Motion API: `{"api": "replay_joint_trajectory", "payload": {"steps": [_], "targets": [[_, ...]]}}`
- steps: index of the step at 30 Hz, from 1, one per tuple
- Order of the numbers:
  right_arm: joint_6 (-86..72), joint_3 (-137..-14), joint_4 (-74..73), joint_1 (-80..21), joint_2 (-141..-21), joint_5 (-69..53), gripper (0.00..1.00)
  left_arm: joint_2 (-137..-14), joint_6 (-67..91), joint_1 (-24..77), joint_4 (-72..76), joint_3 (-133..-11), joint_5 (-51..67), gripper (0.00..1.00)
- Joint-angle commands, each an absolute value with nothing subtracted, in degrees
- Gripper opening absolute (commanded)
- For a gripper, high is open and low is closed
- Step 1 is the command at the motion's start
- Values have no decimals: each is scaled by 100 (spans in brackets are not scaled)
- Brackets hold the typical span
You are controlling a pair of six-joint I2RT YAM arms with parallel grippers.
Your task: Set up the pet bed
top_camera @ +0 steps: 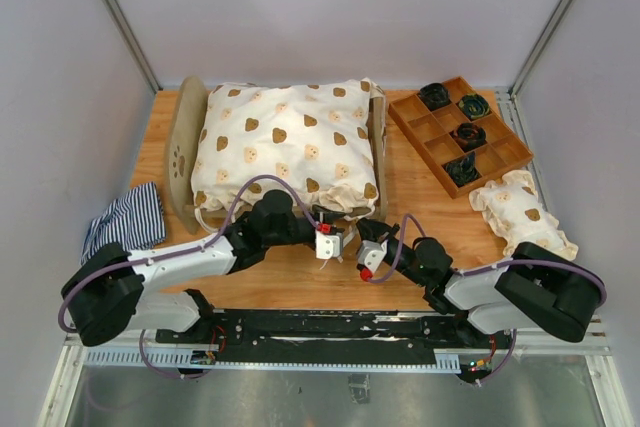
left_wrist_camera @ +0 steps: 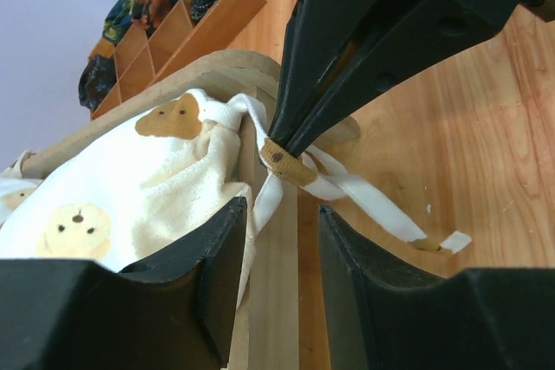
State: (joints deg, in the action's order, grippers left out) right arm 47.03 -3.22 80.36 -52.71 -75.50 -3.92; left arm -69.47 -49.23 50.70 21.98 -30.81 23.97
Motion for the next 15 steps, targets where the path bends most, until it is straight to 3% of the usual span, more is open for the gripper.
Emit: {"api": "replay_joint_trajectory", "payload": {"steps": [1, 15], "targets": [[4720, -260, 8043, -5186, -7480, -514, 0, -7236, -5382, 5156, 2304, -3354, 2074, 42], [4718, -295, 8016, -5172, -7543, -558, 0, -7719, -5643, 5244, 2795, -3435, 1667, 40]]}}
